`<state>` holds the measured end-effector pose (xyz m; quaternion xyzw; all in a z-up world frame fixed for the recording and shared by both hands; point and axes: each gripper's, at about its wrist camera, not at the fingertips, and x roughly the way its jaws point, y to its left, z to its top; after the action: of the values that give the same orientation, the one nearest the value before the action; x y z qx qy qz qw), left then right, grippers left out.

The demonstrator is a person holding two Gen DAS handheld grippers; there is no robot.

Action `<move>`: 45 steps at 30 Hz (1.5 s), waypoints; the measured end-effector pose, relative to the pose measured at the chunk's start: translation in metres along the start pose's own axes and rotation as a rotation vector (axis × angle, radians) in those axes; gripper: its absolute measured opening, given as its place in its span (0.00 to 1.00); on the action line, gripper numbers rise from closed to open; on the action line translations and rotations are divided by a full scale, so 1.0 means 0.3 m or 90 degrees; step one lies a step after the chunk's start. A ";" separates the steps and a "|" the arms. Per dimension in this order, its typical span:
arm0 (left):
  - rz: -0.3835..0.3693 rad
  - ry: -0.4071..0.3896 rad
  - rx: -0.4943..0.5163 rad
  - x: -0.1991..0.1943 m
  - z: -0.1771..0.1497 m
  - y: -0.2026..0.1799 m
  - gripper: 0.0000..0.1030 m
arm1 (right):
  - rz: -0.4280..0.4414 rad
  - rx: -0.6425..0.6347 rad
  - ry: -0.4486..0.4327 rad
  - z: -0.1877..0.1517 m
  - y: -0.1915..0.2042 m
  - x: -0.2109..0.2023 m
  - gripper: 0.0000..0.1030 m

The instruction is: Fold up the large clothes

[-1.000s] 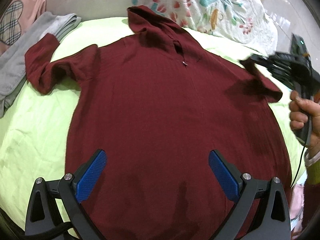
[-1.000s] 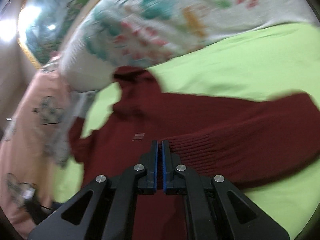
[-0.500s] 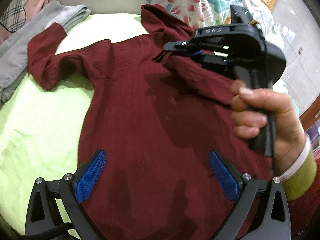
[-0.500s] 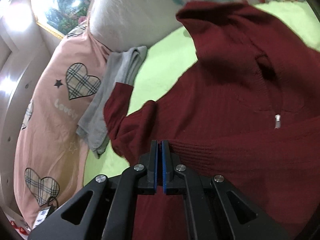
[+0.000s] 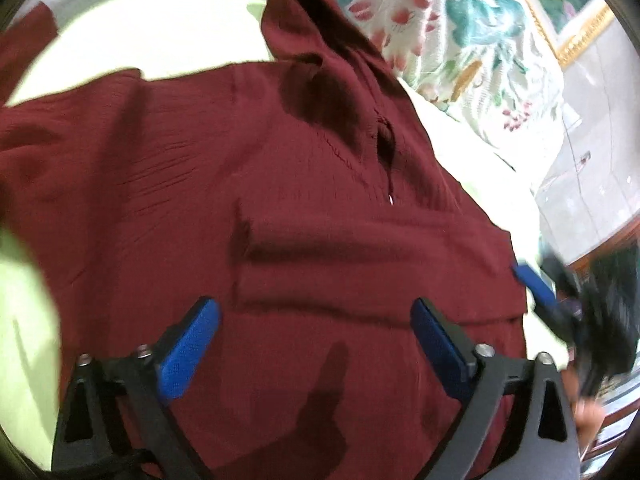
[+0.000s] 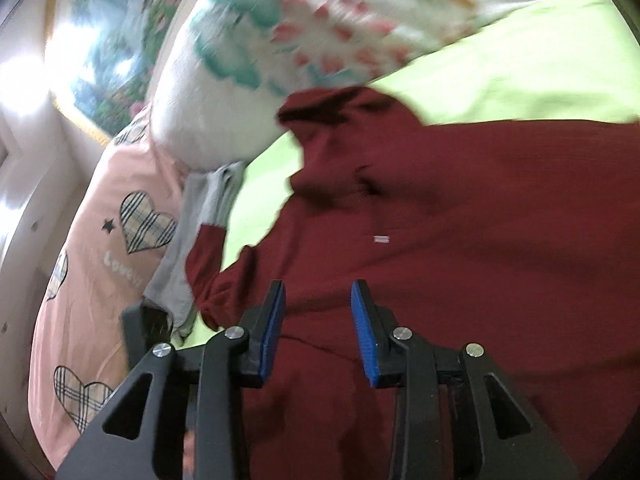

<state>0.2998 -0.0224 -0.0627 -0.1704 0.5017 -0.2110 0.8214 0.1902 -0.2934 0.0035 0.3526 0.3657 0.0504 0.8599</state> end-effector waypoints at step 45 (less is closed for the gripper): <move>0.155 -0.103 0.057 -0.202 0.000 0.096 0.20 | -0.210 -0.055 -0.062 0.079 -0.179 -0.232 0.63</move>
<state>0.2803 0.0335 -0.0312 -0.0878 0.4407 -0.1178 0.8856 0.1460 -0.3709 0.0218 0.2525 0.3738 -0.0925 0.8876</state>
